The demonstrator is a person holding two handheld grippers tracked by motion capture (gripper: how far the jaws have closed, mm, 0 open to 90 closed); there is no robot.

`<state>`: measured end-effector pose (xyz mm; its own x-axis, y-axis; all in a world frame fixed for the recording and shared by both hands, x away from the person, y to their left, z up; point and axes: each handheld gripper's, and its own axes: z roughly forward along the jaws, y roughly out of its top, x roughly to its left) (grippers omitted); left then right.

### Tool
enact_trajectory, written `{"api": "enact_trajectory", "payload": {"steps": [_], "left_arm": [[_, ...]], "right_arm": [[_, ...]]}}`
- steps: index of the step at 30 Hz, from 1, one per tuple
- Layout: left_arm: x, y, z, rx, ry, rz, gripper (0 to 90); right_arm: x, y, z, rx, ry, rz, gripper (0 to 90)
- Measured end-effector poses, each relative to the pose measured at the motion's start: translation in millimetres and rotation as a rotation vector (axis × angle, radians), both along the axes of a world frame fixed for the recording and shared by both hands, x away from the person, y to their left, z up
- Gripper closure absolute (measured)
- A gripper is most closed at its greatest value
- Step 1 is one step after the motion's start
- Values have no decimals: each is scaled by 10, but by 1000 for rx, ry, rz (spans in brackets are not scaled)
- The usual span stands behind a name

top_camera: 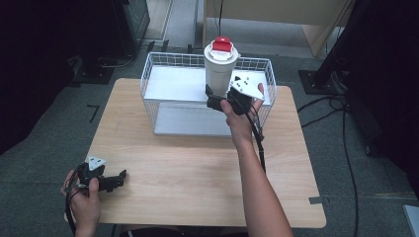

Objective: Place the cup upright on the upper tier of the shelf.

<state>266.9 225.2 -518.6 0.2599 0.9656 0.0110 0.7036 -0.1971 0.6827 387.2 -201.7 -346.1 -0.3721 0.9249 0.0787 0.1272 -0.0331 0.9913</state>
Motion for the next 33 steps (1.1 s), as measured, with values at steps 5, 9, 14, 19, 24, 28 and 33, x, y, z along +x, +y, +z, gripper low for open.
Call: {"api": "enact_trajectory", "payload": {"steps": [5, 9, 14, 19, 24, 28, 33], "left_arm": [[0, 0, 0, 0, 0, 1, 0], [0, -1, -1, -1, -1, 1, 0], [0, -1, -1, -2, -2, 1, 0], [0, -1, 0, -2, 0, 1, 0], [0, -1, -1, -2, -1, 1, 0], [0, -1, -1, -2, -2, 1, 0], [0, -2, -1, -3, -1, 2, 0]], "right_arm": [[-185, -57, -120, -11, 3, 18, 0], [-280, -105, -157, -5, -2, 21, 0], [-447, -175, -219, -5, -9, 22, 0], [-605, -251, -295, -14, -10, 30, 0], [-744, -324, -399, -25, -7, 27, 0], [-871, -405, -500, -21, 5, 19, 0], [-939, -479, -580, -24, 12, 9, 0]]}}
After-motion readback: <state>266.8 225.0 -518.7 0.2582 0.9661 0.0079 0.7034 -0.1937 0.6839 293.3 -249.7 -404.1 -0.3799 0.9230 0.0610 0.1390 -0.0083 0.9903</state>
